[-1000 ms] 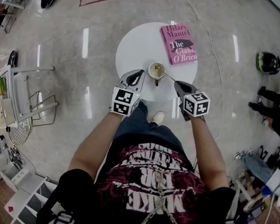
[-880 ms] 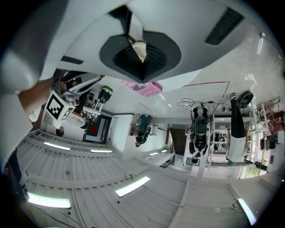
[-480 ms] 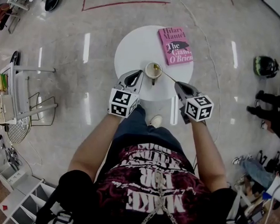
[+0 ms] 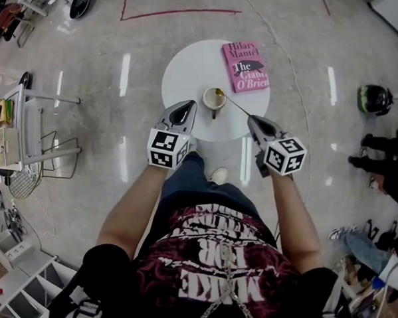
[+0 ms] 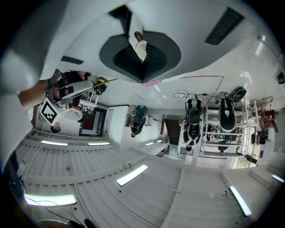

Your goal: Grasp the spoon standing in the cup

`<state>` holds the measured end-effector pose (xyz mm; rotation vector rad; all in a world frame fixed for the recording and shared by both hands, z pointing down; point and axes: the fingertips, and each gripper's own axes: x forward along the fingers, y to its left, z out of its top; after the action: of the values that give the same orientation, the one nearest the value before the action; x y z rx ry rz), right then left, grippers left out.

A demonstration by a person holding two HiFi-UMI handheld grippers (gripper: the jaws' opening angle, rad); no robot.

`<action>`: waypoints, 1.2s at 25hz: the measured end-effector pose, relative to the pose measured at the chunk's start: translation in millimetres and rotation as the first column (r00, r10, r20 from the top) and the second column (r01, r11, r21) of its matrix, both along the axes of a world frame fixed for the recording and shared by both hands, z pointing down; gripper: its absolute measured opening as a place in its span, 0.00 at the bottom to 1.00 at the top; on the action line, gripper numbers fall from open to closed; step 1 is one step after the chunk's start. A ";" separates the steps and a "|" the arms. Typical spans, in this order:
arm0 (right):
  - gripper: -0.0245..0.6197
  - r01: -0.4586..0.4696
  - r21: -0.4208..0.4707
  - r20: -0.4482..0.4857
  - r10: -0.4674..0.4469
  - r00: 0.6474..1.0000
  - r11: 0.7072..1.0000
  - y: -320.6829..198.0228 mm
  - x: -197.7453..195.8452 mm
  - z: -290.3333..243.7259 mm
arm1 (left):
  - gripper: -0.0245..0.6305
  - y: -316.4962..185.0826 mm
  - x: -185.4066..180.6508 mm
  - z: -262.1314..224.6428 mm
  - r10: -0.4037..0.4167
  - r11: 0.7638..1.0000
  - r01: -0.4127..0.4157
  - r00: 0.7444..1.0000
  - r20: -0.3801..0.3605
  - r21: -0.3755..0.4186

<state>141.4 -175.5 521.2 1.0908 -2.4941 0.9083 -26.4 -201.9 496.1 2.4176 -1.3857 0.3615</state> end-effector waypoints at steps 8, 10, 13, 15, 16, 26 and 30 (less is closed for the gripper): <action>0.09 0.003 0.047 0.040 -0.005 0.999 0.999 11.6 6.3 -27.4 | 0.07 14.8 6.4 -22.3 -0.022 0.999 0.022 1.000 -0.016 0.046; 0.09 0.005 0.061 0.051 -0.008 0.999 0.998 14.4 6.0 -34.5 | 0.07 16.4 10.8 -28.9 -0.024 0.998 0.026 0.999 -0.024 0.060; 0.09 -0.002 0.075 0.064 -0.003 0.998 0.997 17.7 4.4 -42.3 | 0.07 19.4 16.0 -37.8 -0.021 0.997 0.024 0.999 -0.032 0.077; 0.09 -0.011 0.076 0.076 0.005 0.997 0.997 16.6 3.3 -44.0 | 0.07 19.5 18.4 -39.3 -0.020 0.996 0.023 0.999 -0.035 0.081; 0.09 -0.015 0.076 0.080 0.009 0.997 0.997 15.8 3.4 -44.2 | 0.07 19.1 20.1 -39.1 -0.020 0.996 0.023 0.999 -0.037 0.081; 0.09 -0.022 0.037 0.073 0.019 0.997 0.999 13.7 -0.8 -28.6 | 0.07 19.2 12.5 -29.4 -0.032 0.998 0.034 0.998 -0.045 0.047; 0.09 -0.029 0.012 0.072 0.028 0.997 0.999 9.2 -9.7 -19.4 | 0.07 14.9 0.4 -21.3 -0.030 0.999 0.031 0.999 -0.041 0.028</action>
<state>131.7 -166.3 501.8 1.1204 -2.5515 0.9561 -26.0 -187.0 474.8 2.4100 -1.4178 0.2858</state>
